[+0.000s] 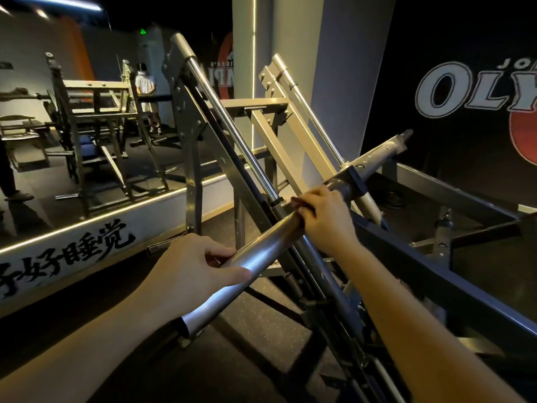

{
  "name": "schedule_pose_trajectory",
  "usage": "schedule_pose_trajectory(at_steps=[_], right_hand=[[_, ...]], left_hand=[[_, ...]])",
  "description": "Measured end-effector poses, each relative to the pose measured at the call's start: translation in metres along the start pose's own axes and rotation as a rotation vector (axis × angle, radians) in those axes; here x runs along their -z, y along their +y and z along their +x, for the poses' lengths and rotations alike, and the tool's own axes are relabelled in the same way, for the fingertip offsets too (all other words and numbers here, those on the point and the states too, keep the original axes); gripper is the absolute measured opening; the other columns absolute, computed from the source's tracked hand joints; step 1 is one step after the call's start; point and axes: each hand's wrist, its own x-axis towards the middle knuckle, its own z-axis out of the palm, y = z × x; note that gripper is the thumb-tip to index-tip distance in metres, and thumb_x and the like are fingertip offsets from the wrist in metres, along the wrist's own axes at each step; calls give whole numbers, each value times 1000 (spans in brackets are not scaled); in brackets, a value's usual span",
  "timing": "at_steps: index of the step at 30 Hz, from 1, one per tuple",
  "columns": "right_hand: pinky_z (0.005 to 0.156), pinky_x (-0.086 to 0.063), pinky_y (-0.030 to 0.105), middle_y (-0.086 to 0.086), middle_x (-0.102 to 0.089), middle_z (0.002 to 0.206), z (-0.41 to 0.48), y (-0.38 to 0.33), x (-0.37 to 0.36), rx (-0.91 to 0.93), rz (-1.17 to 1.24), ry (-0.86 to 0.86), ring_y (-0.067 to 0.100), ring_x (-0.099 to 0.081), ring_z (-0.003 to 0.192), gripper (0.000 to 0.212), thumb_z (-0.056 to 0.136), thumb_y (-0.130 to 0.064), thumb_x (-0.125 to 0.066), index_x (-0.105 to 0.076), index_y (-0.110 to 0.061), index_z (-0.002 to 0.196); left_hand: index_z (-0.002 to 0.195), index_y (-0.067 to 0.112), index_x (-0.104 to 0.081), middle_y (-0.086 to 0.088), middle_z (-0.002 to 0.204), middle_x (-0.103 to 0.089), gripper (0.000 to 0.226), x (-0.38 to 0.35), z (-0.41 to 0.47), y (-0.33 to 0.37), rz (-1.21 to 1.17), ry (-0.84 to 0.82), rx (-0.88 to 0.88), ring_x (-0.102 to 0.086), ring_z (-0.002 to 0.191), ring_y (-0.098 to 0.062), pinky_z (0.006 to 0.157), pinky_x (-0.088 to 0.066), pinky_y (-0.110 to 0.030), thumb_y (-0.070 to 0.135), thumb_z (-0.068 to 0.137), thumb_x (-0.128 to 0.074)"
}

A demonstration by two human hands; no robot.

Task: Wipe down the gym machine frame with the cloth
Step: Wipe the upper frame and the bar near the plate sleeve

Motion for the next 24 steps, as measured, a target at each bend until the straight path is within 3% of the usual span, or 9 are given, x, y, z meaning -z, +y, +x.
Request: schedule_pose_trajectory(at_steps=[3,4,6,9,12,16,18,20,24], right_hand=[[105,-36,22,-13,-44,139,-49,-31,-1,268,129,-122,5,-34,131,40,100,-21,-59,-57,-27,139],[104,-36,22,-14,-45,138,-49,-30,1,301,135,-129,4,-35,129,40,100,-21,-60,-58,-28,139],[109,-37,31,-11,-49,134,-26,-13,3,244,69,-113,8,-40,128,37,100,-23,-59,-59,-27,137],[111,-43,47,-2,-54,130,19,20,11,11,-53,-25,19,-47,125,30,102,-27,-56,-62,-23,131],[109,-46,49,3,-53,134,22,22,4,-106,-81,66,24,-48,126,32,103,-26,-56,-62,-19,133],[114,-42,43,-2,-48,140,-32,-25,-14,5,86,57,16,-44,131,37,100,-22,-60,-59,-22,137],[111,-42,34,-9,-46,138,-70,-54,-19,78,147,55,5,-39,127,40,98,-20,-62,-58,-25,137],[108,-41,27,-14,-48,135,-105,-84,-18,161,188,53,-2,-37,124,40,97,-20,-62,-60,-28,136],[106,-43,23,-17,-53,129,-139,-114,0,265,369,-159,5,-47,126,38,95,-19,-62,-64,-30,132]], left_hand=[[105,34,-74,10,91,-68,31,-2,2,-2,0,-4,9,-58,84,-5,75,-43,-19,55,82,-72],[105,34,-75,10,92,-68,31,-3,2,-2,2,-4,12,-58,84,-6,74,-42,-19,55,83,-73],[104,30,-76,5,92,-69,33,-3,1,-1,-7,-4,18,-58,85,-8,72,-41,-18,55,82,-73],[104,28,-77,1,93,-71,32,-2,-1,2,-19,-2,15,-60,86,-9,72,-42,-17,52,83,-74],[104,36,-73,7,91,-70,25,0,-2,2,-65,-8,10,-61,86,-7,77,-47,-20,50,84,-76],[99,37,-74,3,93,-73,16,5,-1,-6,-133,-74,7,-62,88,-7,77,-50,-26,49,88,-71],[98,42,-70,12,92,-69,5,10,-4,-12,-185,-80,26,-60,86,-3,70,-43,-20,40,94,-67],[106,35,-71,16,95,-64,14,16,-9,-21,-303,-71,79,-58,88,-3,71,-37,-17,26,100,-62],[107,24,-74,11,94,-63,20,27,-22,-42,-396,-132,76,-55,90,-3,69,-33,-14,16,102,-57]])
